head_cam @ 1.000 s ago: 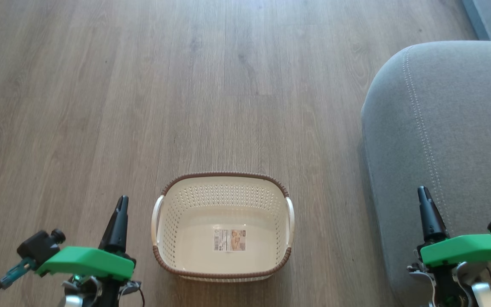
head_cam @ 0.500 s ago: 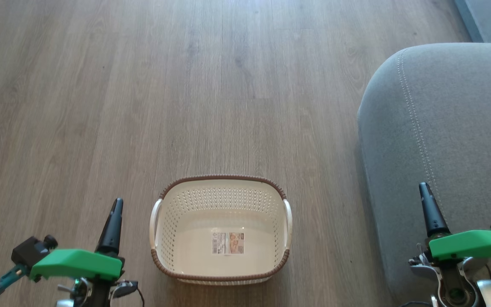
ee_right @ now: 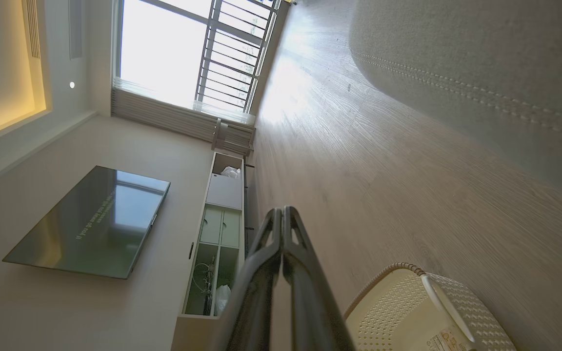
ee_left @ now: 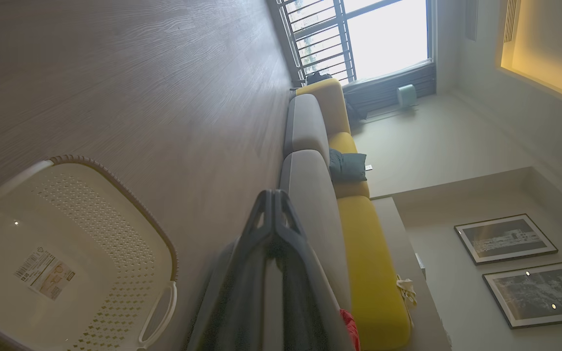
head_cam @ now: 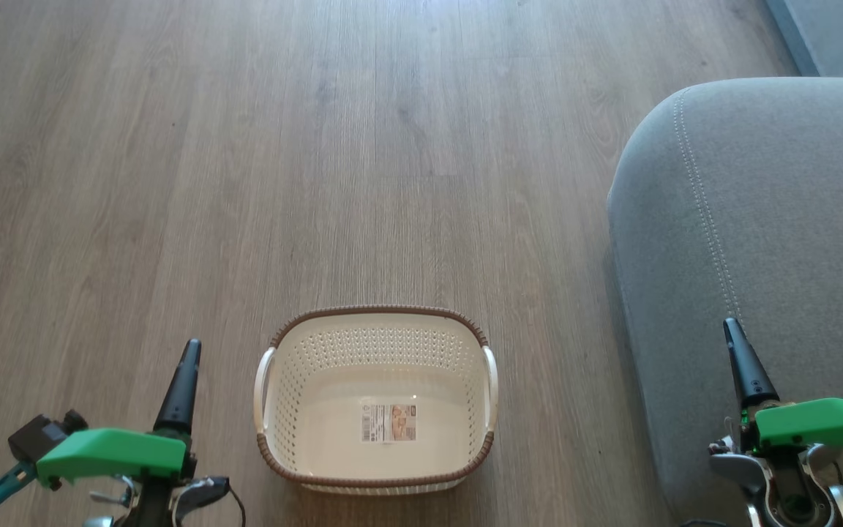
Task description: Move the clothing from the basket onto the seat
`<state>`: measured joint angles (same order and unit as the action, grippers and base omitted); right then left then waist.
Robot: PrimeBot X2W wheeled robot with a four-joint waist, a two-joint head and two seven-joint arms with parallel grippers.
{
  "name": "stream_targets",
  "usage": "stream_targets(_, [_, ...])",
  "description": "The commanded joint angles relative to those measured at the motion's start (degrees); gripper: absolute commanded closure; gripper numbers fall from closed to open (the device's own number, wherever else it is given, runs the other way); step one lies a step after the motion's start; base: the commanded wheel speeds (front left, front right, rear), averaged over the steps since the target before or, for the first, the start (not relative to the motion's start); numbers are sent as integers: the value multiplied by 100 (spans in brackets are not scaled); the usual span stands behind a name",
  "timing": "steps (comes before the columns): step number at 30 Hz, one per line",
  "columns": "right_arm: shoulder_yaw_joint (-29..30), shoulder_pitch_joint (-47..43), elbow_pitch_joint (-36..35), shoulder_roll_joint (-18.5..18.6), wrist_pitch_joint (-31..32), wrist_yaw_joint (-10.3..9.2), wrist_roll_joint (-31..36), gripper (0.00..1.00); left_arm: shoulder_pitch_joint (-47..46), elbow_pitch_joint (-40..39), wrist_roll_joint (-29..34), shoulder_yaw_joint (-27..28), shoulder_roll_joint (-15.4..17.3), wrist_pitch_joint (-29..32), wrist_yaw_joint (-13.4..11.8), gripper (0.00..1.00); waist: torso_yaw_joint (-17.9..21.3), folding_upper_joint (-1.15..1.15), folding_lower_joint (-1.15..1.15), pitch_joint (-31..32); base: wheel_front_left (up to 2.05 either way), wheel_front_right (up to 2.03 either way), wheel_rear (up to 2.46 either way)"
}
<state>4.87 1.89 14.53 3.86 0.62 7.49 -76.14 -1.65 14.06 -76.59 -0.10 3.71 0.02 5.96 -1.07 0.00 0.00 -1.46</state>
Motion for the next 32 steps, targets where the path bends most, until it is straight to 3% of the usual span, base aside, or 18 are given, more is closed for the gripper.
stream_targets(1, [-78,320,-161,25,73,0,-185,100,-346,-141,-177,184,84,59,65,100,6,0,0,8,0,0,0])
stream_targets(26, [34,417,-58,-3,482,0,-1711,100,-436,-11,-1737,447,73,474,153,100,107,0,0,128,0,0,0])
stream_targets(32, [44,418,-58,-10,490,0,-1702,100,-437,-10,-1725,461,62,486,153,100,107,0,0,128,0,0,0])
